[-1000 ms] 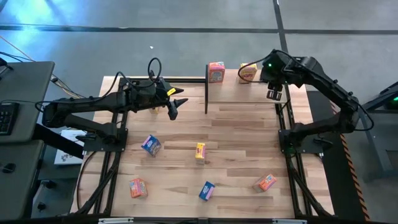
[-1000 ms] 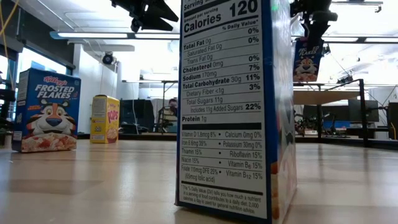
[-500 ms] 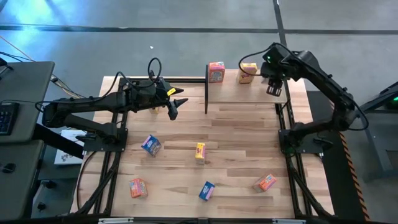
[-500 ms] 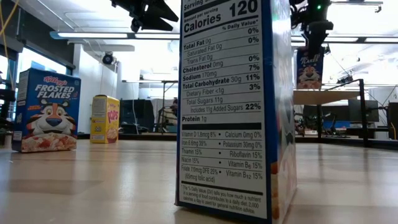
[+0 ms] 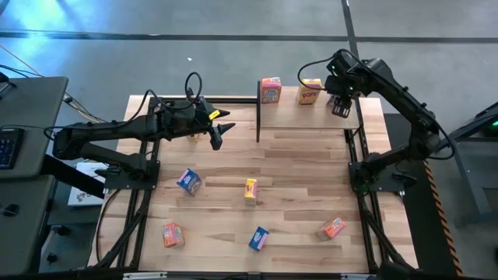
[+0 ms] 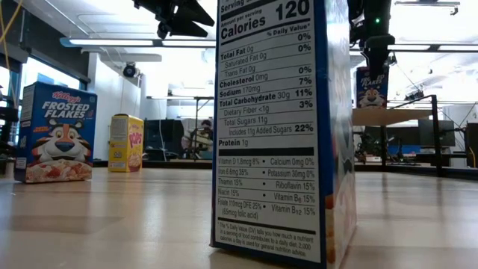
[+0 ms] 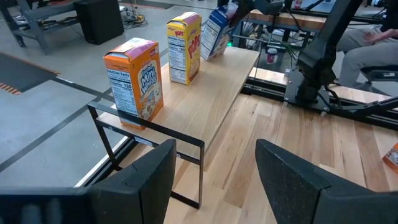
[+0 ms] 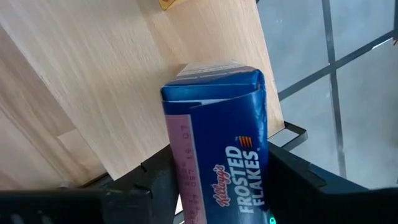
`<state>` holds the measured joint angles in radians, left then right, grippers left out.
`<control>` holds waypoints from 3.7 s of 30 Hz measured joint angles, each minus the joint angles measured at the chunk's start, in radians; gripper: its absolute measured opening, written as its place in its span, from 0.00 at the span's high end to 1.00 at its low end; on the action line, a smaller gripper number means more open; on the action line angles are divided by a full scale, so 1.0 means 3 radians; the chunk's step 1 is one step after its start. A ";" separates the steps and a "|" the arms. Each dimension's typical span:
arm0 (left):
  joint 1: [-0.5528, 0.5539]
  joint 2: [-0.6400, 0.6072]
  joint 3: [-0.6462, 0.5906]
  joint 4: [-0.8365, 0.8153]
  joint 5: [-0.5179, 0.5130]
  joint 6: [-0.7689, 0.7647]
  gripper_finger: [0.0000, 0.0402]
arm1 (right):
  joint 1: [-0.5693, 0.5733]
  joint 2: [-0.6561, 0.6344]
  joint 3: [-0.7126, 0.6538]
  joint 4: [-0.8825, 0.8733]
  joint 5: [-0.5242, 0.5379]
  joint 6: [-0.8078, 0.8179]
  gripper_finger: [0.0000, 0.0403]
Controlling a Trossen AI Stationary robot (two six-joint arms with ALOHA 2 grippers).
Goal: Stack cereal on shelf
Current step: Put the top right blue cereal box on the shelf
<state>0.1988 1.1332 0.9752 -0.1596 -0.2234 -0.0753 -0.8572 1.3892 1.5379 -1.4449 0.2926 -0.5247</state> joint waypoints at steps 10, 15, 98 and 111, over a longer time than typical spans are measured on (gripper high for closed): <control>-0.0001 0.0000 0.0000 -0.0001 0.0000 0.0000 0.47 | -0.0025 0.0001 0.0000 0.0034 0.0046 -0.0085 0.43; -0.0001 0.0000 0.0000 -0.0001 0.0000 0.0000 0.47 | -0.0025 -0.0014 0.0000 0.0082 0.0046 -0.0086 0.37; -0.0001 0.0000 0.0000 0.0000 0.0000 0.0000 0.47 | 0.0167 -0.0636 -0.0949 0.0821 0.0163 0.1610 0.33; 0.0000 0.0000 0.0000 0.0000 0.0000 0.0000 0.47 | 0.0167 -0.0636 -0.0949 0.0731 0.0362 0.1577 0.33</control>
<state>0.1989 1.1332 0.9752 -0.1596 -0.2234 -0.0753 -0.8070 1.1984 1.2533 -1.2257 0.4012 -0.0517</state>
